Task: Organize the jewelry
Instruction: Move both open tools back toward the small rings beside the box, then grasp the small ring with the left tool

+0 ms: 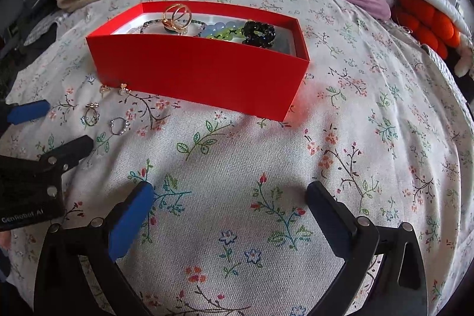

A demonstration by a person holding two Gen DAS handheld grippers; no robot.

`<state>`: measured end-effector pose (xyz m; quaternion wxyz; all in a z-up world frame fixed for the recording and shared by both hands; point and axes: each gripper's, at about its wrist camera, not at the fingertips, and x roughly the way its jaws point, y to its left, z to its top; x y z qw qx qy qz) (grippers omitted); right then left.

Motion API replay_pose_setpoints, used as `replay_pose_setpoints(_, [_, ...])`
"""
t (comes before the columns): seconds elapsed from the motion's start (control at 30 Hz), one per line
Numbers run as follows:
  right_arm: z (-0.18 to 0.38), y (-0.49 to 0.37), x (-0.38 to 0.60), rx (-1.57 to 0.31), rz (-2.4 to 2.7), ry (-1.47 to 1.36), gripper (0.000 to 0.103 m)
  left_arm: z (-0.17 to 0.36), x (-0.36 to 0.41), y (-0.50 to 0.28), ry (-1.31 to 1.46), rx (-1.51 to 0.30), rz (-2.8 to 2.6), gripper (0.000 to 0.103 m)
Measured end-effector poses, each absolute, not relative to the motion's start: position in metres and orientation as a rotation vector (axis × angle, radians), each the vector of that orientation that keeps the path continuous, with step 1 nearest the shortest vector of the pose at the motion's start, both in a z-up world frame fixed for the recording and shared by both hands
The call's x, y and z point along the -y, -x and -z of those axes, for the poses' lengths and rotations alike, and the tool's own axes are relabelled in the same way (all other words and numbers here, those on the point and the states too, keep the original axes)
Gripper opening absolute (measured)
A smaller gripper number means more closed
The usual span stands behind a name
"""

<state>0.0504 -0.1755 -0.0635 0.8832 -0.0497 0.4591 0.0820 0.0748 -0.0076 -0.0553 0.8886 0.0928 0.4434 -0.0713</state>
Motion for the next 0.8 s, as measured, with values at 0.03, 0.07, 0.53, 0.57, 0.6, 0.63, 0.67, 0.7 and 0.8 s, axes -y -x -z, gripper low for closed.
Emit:
replay_pose_setpoints(0.03, [0.063,-0.051,0.175,-0.958,-0.172,0.105,0.103,0.054,0.009,-0.075,-0.194,-0.914,0.158,0.078])
replay_pose_setpoints(0.07, [0.063,-0.051,0.175,-0.959,-0.173,0.106,0.103,0.053,0.011,-0.074,-0.194,-0.908,0.171,0.072])
replay_pose_setpoints(0.53, [0.060,-0.050,0.177,-0.972,-0.208,0.105,0.103,0.051,0.022,-0.085,-0.120,-0.912,0.284,0.017])
replay_pose_setpoints(0.57, [0.060,-0.050,0.177,-0.972,-0.214,0.106,0.103,0.052,0.021,-0.085,-0.117,-0.919,0.285,0.017])
replay_pose_setpoints(0.6, [0.059,-0.050,0.176,-0.970,-0.227,0.107,0.103,0.051,0.021,-0.085,-0.117,-0.923,0.288,0.017])
replay_pose_setpoints(0.63, [0.058,-0.049,0.176,-0.968,-0.235,0.106,0.103,0.050,0.021,-0.085,-0.116,-0.925,0.294,0.017])
replay_pose_setpoints(0.67, [0.057,-0.049,0.175,-0.964,-0.249,0.102,0.103,0.049,0.021,-0.084,-0.116,-0.928,0.300,0.017])
replay_pose_setpoints(0.7, [0.056,-0.048,0.173,-0.960,-0.262,0.098,0.103,0.047,0.020,-0.083,-0.117,-0.930,0.304,0.017])
replay_pose_setpoints(0.8, [0.052,-0.049,0.167,-0.952,-0.307,0.085,0.103,0.043,0.015,-0.079,-0.124,-0.931,0.300,0.017])
